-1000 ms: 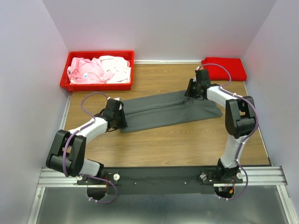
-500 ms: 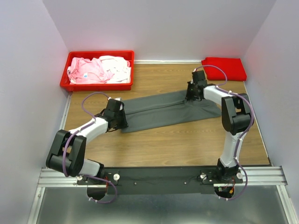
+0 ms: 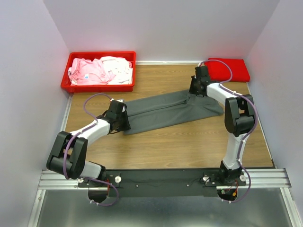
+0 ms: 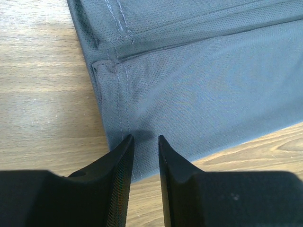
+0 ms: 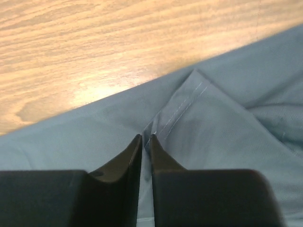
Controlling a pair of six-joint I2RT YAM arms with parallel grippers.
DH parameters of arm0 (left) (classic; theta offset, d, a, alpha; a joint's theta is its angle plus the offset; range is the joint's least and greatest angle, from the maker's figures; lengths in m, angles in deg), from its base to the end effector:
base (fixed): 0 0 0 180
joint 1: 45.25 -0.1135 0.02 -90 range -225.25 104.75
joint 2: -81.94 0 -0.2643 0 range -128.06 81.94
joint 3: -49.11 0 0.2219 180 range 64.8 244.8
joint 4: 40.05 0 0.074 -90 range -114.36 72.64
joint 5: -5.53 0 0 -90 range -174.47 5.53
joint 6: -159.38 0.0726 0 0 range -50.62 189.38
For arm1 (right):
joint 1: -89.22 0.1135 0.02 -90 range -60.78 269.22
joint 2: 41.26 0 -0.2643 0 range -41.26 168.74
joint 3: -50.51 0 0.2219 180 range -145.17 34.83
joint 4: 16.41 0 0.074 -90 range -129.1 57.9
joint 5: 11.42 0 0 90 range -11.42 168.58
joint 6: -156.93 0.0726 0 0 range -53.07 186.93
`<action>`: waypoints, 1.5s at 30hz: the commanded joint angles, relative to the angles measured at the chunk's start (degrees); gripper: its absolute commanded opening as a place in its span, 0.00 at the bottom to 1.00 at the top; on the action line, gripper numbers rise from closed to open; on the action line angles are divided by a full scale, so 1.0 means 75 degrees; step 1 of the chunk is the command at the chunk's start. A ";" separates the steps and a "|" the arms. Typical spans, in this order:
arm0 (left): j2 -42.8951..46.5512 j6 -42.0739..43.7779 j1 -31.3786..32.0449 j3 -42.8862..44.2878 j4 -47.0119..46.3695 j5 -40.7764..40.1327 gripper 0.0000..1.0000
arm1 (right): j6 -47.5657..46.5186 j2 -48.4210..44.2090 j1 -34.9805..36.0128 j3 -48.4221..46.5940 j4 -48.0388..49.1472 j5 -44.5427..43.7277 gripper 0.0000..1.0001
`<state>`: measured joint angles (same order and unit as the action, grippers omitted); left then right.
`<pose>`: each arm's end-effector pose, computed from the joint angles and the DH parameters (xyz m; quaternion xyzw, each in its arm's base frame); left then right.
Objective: Fold and stack the t-shirts
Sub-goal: Fold the tshirt
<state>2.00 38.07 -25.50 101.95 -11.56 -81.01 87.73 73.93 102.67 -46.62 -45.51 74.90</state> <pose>0.2377 -0.0900 0.1518 -0.0873 0.9509 -0.1534 0.2544 0.4320 0.0985 0.1765 0.0713 0.9278 0.0789 0.3576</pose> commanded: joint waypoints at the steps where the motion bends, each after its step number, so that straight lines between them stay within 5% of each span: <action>1: -0.0064 0.0050 0.0062 -0.0113 0.0145 -0.0239 0.36 | 0.0121 0.0367 0.0046 -0.0180 -0.0239 -0.0014 0.25; 6: 0.0439 0.0038 0.0062 0.0004 0.0332 -0.0392 0.46 | 0.0355 -0.0439 -0.0012 0.0359 -0.0275 -0.0165 0.44; 13: 0.0723 0.0447 0.0051 0.1243 0.0719 -0.0872 0.51 | 0.1105 -0.2373 -0.1077 0.2184 -0.0216 0.0232 0.43; 18: -0.0133 0.0519 0.0109 0.1693 0.1048 -0.0498 0.42 | 0.1258 -0.3054 -0.2109 0.3334 0.0088 0.1041 0.38; 34: -0.0451 -0.0056 0.0191 0.0145 0.0461 -0.0403 0.40 | 0.1668 -0.1673 -0.3762 0.3993 0.1201 0.1464 0.24; 42: 0.0169 -0.0056 0.0144 -0.0031 0.0743 -0.0392 0.39 | 0.1318 -0.1448 -0.3962 0.3442 0.1237 0.0971 0.25; 45: 0.0369 0.0037 0.0179 0.0273 0.0953 -0.0311 0.47 | 0.1107 -0.1718 -0.3706 0.3348 0.1132 0.1382 0.32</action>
<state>2.54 37.83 -24.12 103.06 -8.52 -83.35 99.42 61.76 74.19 -20.88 -34.19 87.25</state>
